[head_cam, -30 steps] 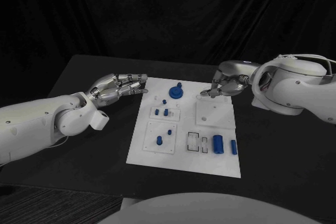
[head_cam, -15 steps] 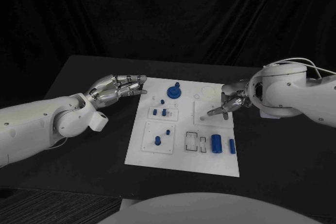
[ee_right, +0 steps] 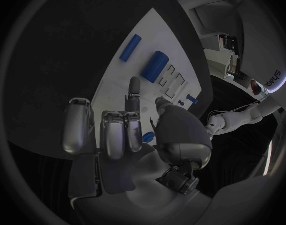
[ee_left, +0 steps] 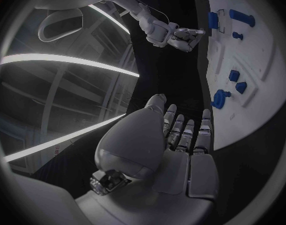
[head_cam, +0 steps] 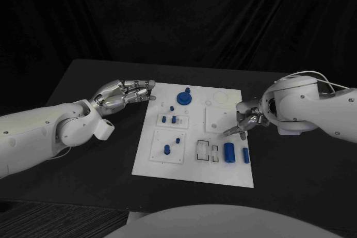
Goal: Assemble the parts on the task board
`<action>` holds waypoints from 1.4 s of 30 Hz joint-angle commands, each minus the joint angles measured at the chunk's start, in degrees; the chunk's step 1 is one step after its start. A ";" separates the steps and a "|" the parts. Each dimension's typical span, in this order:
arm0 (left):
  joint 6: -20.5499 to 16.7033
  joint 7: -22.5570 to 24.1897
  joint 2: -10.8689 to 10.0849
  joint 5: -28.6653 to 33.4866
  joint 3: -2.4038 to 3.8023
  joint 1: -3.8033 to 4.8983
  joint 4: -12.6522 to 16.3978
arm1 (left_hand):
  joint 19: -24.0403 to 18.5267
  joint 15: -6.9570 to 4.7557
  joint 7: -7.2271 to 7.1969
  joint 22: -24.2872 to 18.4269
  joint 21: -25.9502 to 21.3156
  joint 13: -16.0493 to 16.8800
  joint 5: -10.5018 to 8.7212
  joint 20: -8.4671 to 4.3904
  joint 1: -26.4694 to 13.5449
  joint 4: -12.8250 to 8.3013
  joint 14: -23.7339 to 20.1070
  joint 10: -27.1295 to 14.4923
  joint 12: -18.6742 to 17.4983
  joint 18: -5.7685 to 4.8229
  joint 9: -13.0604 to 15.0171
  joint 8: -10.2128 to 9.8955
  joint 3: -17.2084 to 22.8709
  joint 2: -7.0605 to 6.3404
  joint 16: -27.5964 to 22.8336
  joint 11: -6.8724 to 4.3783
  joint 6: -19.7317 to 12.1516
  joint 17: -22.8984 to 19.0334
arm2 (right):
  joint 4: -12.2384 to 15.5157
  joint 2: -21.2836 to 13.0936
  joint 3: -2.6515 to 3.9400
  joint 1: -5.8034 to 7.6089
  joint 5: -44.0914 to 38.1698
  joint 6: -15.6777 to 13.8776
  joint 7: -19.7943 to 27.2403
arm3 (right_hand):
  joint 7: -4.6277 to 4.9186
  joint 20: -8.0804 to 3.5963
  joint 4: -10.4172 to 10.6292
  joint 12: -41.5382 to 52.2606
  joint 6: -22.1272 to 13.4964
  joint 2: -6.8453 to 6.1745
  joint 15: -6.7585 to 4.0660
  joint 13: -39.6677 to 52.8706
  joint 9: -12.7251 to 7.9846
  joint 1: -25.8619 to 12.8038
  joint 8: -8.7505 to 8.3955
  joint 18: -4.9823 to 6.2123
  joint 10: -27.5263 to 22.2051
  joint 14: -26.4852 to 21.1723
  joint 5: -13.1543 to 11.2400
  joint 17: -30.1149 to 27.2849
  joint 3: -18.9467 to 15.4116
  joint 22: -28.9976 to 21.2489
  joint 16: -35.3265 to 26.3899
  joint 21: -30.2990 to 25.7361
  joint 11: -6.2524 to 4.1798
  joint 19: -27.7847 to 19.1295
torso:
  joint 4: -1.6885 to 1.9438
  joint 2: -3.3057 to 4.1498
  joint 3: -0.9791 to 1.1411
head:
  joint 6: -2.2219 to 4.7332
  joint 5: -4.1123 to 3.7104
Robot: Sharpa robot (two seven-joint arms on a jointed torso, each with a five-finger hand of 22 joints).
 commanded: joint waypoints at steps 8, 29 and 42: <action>0.81 0.35 0.00 0.31 0.05 -0.14 0.10 | 0.20 0.15 0.10 -0.13 0.27 0.05 0.26 0.04 0.52 -0.04 0.19 0.50 0.21 0.65 0.08 0.31 0.62 0.14 0.28 0.00 0.28 -0.06 | 0.96 -0.05 0.01 -2.17 0.87 0.52 -1.68 | 0.53 0.21 0.22 0.19 -2.01 -0.68 0.56 15.08 -0.29 0.55 -1.71 1.05 6.00 5.58 0.92 13.14 0.38 9.42 -0.92 -2.23 -0.01 -0.61 | -0.09 0.04 0.12 | -0.01 0.02; 1.30 -0.50 0.28 0.30 0.05 -0.26 -0.13 | 0.17 0.18 0.11 -0.20 0.25 0.04 0.30 0.05 0.56 -0.11 0.15 0.48 0.16 0.65 0.07 0.30 0.74 0.16 0.26 0.04 0.23 -0.07 | 0.59 0.83 0.00 -4.52 0.94 -1.04 -1.81 | 1.31 0.76 0.21 0.19 -4.51 -2.45 1.12 15.08 1.09 0.02 -2.91 2.03 6.00 5.27 -0.35 11.45 0.71 7.79 -1.85 -7.31 0.69 -1.88 | -0.03 0.11 0.05 | -0.01 0.11; 1.64 -0.96 0.33 0.30 0.05 -0.34 -0.16 | 0.18 0.22 0.15 -0.19 0.26 0.03 0.32 0.06 0.58 -0.19 0.20 0.46 0.11 0.65 0.05 0.27 0.89 0.19 0.31 0.08 0.15 -0.06 | -0.47 2.00 0.00 -5.68 0.94 -1.66 -1.84 | 1.66 0.91 -2.96 0.19 -8.32 -2.69 1.30 15.08 7.23 7.18 -2.39 2.33 6.00 4.94 14.27 9.44 2.75 6.79 -2.91 -10.05 0.96 -1.80 | -0.04 0.09 0.10 | -0.01 0.21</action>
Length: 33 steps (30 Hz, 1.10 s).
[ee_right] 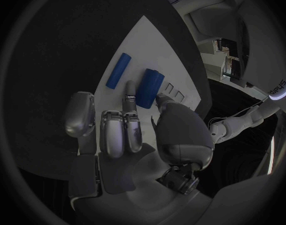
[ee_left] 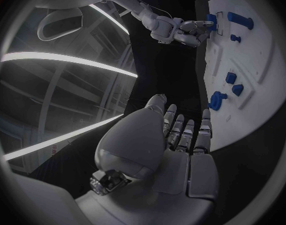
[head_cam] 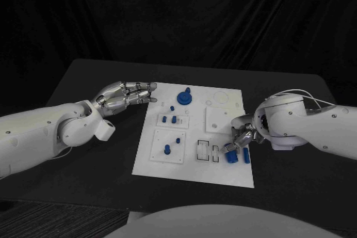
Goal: Assemble the parts on the task board
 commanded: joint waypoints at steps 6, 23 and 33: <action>1.08 0.14 0.14 0.30 0.05 -0.14 0.08 | 0.18 0.26 0.16 -0.07 0.25 0.04 0.32 0.06 0.58 0.08 0.20 0.46 0.08 0.66 0.05 0.25 0.32 0.18 0.32 0.11 0.03 -0.06 | -0.20 0.34 -0.01 -0.67 0.02 -2.80 -1.00 | 0.30 0.18 -4.71 0.20 -3.36 0.19 0.62 15.09 5.00 4.15 0.82 0.47 6.01 4.92 13.44 8.91 2.43 6.77 -0.53 -0.79 0.69 0.06 | 0.02 0.00 0.01 | -0.01 0.13; 1.22 -0.16 0.02 0.30 0.05 -0.21 0.03 | 0.22 0.28 0.17 -0.03 0.27 0.03 0.33 0.07 0.59 0.04 0.20 0.43 0.03 0.66 0.04 0.23 0.38 0.17 0.32 0.14 -0.04 -0.06 | 0.39 -1.36 0.00 -0.69 13.37 -11.46 0.63 | 0.12 0.05 -10.65 0.20 -6.59 0.38 0.47 15.09 14.89 1.85 3.36 0.43 6.01 4.78 33.66 7.95 11.64 7.17 -0.80 -1.28 0.48 0.50 | -0.01 -0.02 -0.03 | -0.01 0.38; 1.11 -0.29 0.14 0.30 0.05 -0.22 -0.02 | 0.27 0.33 0.18 0.02 0.29 0.03 0.35 0.09 0.61 -0.04 0.24 0.43 0.04 0.66 0.04 0.22 0.49 0.15 0.36 0.17 -0.02 -0.05 | 1.95 -2.16 0.01 0.28 26.82 -15.65 0.40 | 0.05 -0.08 -11.41 0.20 -6.81 0.98 0.36 15.09 16.43 -0.48 3.44 0.37 6.01 4.72 29.96 7.26 12.85 7.42 -1.01 -1.09 0.40 0.73 | -0.06 -0.02 -0.04 | -0.01 0.21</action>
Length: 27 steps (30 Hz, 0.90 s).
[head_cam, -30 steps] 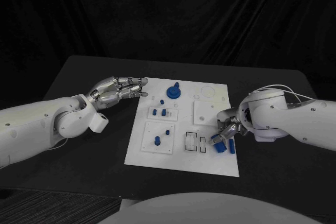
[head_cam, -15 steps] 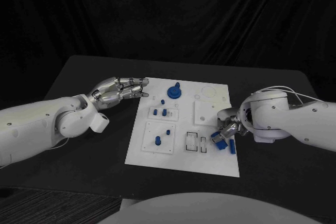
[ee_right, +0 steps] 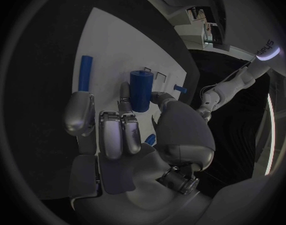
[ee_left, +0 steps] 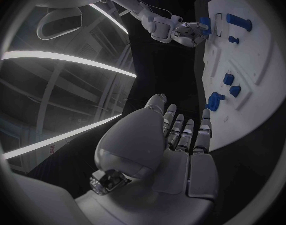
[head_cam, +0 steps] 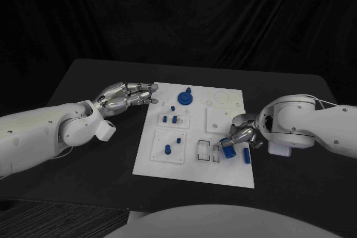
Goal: Assemble the parts on the task board
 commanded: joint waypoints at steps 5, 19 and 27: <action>0.76 0.42 0.26 0.30 0.06 -0.09 -0.03 | 0.27 0.33 0.18 0.01 0.29 0.03 0.35 0.09 0.61 0.12 0.24 0.24 0.04 0.66 0.04 0.22 0.33 0.15 0.36 -0.01 -0.02 -0.05 | 1.30 0.73 0.00 0.10 12.17 -5.98 -0.26 | 0.20 0.02 -8.42 0.20 -0.86 0.58 -0.38 15.07 0.55 -2.47 -0.16 0.38 6.03 4.62 -4.68 6.83 8.88 7.52 -0.23 -0.06 -0.16 0.41 | 0.11 -0.03 -0.04 | -0.01 -0.31; 1.02 0.37 0.52 0.30 0.06 -0.10 -0.20 | 0.27 0.40 0.21 -0.07 0.29 0.04 0.39 0.11 0.64 0.00 0.29 0.28 0.08 0.66 0.04 0.22 0.51 0.13 0.40 0.03 -0.03 -0.04 | 0.45 2.87 -0.01 -0.88 13.34 -7.11 -0.64 | 1.19 0.59 -6.83 0.20 -3.23 1.38 0.33 15.07 -0.01 -5.54 -1.61 0.53 6.03 4.45 -13.78 5.84 7.61 7.40 -0.53 -1.19 0.72 0.14 | 0.07 0.02 0.00 | -0.01 -0.22; 1.25 0.29 0.59 0.30 0.06 -0.13 -0.25 | 0.27 0.40 0.21 -0.07 0.29 0.04 0.39 0.11 0.64 0.00 0.29 0.28 0.08 0.66 0.04 0.22 0.51 0.13 0.40 0.03 -0.03 -0.04 | -0.70 3.94 -0.02 -1.56 11.99 -7.02 -0.84 | 1.46 0.83 -6.12 0.20 -3.89 1.86 0.54 15.07 -0.41 -6.31 -2.08 0.65 6.03 4.35 -17.14 5.29 6.99 7.28 -0.71 -1.79 0.97 0.00 | 0.08 0.00 -0.01 | -0.01 -0.09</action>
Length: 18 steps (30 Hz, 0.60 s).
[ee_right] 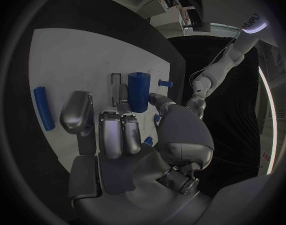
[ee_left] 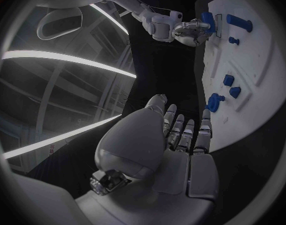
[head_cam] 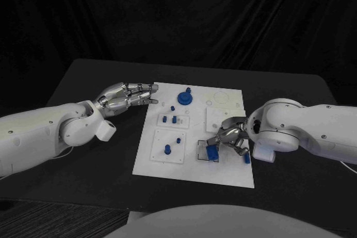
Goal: Assemble the parts on the task board
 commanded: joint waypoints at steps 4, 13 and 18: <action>1.11 0.46 0.18 0.30 0.05 -0.15 0.01 | 0.26 0.23 0.23 -0.13 0.28 0.04 0.42 0.13 0.65 -0.09 0.06 0.28 0.05 0.65 0.04 0.20 0.32 0.14 0.39 0.09 -0.12 -0.05 | -0.41 0.29 0.01 -0.35 -1.10 -0.47 -0.82 | 0.17 0.50 0.82 0.20 -1.06 0.14 0.65 15.08 -0.46 -0.94 -0.73 0.73 6.01 4.29 -2.06 4.90 -0.51 7.18 -0.53 -0.63 0.61 -0.10 | -0.03 -0.03 -0.01 | -0.01 0.24; 1.39 0.35 0.28 0.30 0.05 -0.34 -0.18 | 0.27 0.30 0.28 -0.15 0.29 0.04 0.46 0.15 0.67 -0.18 0.09 0.29 0.06 0.65 0.04 0.20 0.49 0.16 0.43 0.15 -0.10 -0.04 | -0.65 0.79 0.01 -0.65 -1.45 -0.71 -0.70 | 0.26 0.69 2.60 0.20 -1.01 1.07 0.78 15.08 -1.26 -2.46 -0.97 0.85 6.01 4.20 -8.72 4.35 -2.02 7.02 -0.66 -1.31 0.73 -0.21 | 0.01 0.02 0.01 | -0.01 0.29; 1.46 0.25 0.28 0.30 0.05 -0.41 -0.21 | 0.27 0.30 0.28 -0.15 0.29 0.04 0.46 0.15 0.67 -0.18 0.09 0.29 0.06 0.65 0.04 0.20 0.49 0.16 0.43 0.15 -0.10 -0.04 | -0.59 0.91 0.01 -0.71 -1.48 -0.61 -0.66 | 0.27 0.70 3.02 0.20 -1.01 1.08 0.79 15.08 -1.60 -2.84 -1.03 0.86 6.01 4.18 -11.35 4.18 -2.80 7.01 -0.67 -1.43 0.74 -0.20 | -0.02 0.03 -0.04 | -0.01 0.33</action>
